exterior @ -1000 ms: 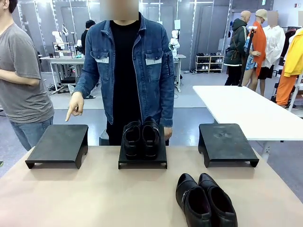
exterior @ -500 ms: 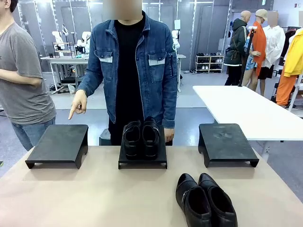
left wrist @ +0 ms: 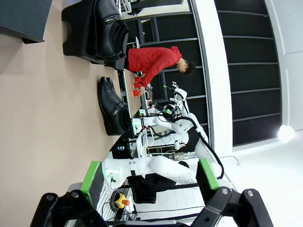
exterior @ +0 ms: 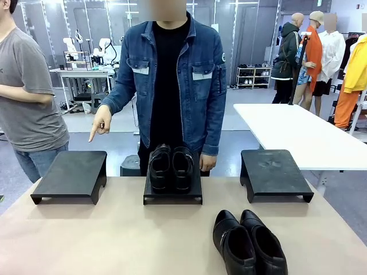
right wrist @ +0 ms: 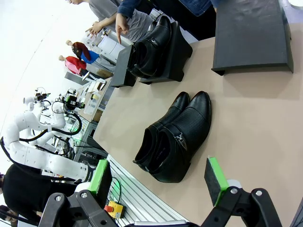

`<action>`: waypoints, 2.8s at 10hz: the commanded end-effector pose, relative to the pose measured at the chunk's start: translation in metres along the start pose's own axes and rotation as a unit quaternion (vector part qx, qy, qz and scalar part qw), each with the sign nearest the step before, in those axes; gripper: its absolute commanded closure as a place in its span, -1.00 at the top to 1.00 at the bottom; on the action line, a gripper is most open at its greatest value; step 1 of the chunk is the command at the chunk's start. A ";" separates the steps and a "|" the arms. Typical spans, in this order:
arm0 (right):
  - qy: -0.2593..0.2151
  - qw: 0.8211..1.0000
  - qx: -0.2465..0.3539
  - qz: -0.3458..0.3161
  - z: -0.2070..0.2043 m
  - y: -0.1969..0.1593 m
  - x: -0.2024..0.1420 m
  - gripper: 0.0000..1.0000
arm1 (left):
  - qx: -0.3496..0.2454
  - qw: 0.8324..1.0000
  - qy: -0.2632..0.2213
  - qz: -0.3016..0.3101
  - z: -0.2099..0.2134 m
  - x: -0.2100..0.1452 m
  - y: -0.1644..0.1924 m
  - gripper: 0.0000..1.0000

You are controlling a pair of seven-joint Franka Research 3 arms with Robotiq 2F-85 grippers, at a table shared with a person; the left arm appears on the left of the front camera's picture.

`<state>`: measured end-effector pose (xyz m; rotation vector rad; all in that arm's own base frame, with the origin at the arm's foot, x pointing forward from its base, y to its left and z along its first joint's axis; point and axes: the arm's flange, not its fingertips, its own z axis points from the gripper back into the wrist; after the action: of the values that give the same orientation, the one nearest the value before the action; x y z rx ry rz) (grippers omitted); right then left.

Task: Place the shoes on the stand as instructed by the person.
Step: Pick up another pair of Shoes and place it on the Shoes Stand indicated by the person.

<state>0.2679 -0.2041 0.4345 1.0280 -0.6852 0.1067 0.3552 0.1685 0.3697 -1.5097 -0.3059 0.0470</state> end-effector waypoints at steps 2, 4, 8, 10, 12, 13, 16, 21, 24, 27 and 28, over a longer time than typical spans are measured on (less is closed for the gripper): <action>-0.006 1.000 0.005 0.010 0.001 0.000 0.001 1.00 | 0.000 1.000 0.000 0.000 0.000 0.000 0.000 1.00; -0.006 1.000 0.005 0.010 0.001 0.000 0.001 1.00 | 0.041 0.998 0.036 -0.021 -0.025 0.007 -0.040 1.00; -0.006 1.000 0.005 0.010 0.001 0.000 0.001 1.00 | 0.159 0.976 0.148 -0.022 -0.117 0.011 -0.143 1.00; -0.006 1.000 0.005 0.010 0.001 0.000 0.001 1.00 | 0.256 0.950 0.175 -0.020 -0.200 -0.007 -0.181 1.00; -0.006 1.000 0.005 0.010 0.001 0.000 0.001 1.00 | 0.327 0.927 0.182 -0.027 -0.277 -0.024 -0.204 1.00; -0.006 1.000 0.005 0.010 0.001 0.000 0.001 1.00 | 0.367 0.912 0.179 -0.033 -0.313 -0.034 -0.214 1.00; -0.006 1.000 0.005 0.010 0.001 0.000 0.001 1.00 | 0.475 0.855 0.190 -0.078 -0.416 -0.065 -0.229 1.00; -0.006 1.000 0.005 0.010 0.001 0.000 0.001 1.00 | 0.570 0.784 0.222 -0.104 -0.524 -0.106 -0.211 1.00; -0.006 1.000 0.005 0.010 0.001 0.000 0.001 1.00 | 0.550 0.799 0.226 -0.093 -0.525 -0.108 -0.212 1.00; -0.006 1.000 0.005 0.010 0.001 0.000 0.001 1.00 | 0.565 0.784 0.234 -0.101 -0.526 -0.116 -0.201 1.00; -0.006 1.000 0.005 0.010 0.001 0.000 0.001 1.00 | 0.565 0.784 0.234 -0.101 -0.526 -0.116 -0.201 1.00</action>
<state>0.2678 -0.2041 0.4347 1.0273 -0.6853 0.1062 0.3330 -0.3835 0.5338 -0.2559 0.0128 -0.2792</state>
